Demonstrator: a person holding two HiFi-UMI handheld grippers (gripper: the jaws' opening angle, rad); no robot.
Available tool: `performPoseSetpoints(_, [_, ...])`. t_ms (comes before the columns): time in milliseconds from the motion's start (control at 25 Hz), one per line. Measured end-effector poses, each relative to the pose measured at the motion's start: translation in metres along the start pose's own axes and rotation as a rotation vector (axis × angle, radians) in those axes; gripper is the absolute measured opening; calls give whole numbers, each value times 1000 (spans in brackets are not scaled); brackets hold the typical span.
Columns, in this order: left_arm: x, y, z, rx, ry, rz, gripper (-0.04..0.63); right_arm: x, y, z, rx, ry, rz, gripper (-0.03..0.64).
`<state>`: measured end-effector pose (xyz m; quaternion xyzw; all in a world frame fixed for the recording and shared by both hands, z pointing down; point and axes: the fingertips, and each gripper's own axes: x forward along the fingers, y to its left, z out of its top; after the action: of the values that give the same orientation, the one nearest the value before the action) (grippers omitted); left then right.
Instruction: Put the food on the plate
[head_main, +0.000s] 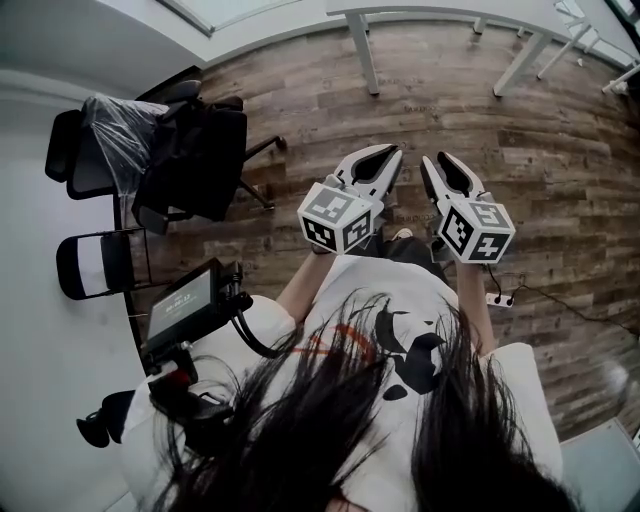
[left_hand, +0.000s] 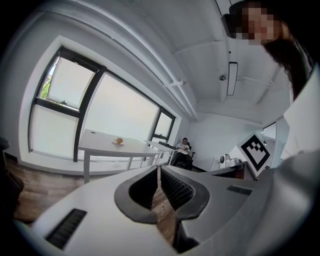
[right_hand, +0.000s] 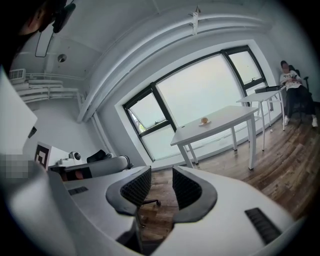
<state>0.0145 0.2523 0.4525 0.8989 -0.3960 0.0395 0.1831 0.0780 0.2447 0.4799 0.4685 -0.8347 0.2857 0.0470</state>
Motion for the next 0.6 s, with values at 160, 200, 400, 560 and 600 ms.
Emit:
performPoseSetpoints(160, [-1, -2, 4, 18, 2, -5, 6, -2, 4, 2, -6, -2, 3, 143])
performPoseSetpoints(200, [2, -2, 5, 21, 4, -4, 6, -1, 2, 4, -6, 1, 4, 143])
performPoseSetpoints(400, [14, 3, 11, 33, 17, 7, 6, 7, -7, 11, -4, 15, 10, 143])
performPoseSetpoints(560, [15, 5, 14, 30, 12, 14, 6, 10, -6, 12, -12, 24, 15, 143])
performPoseSetpoints(600, [16, 6, 15, 30, 11, 15, 6, 11, -6, 13, -14, 26, 16, 143])
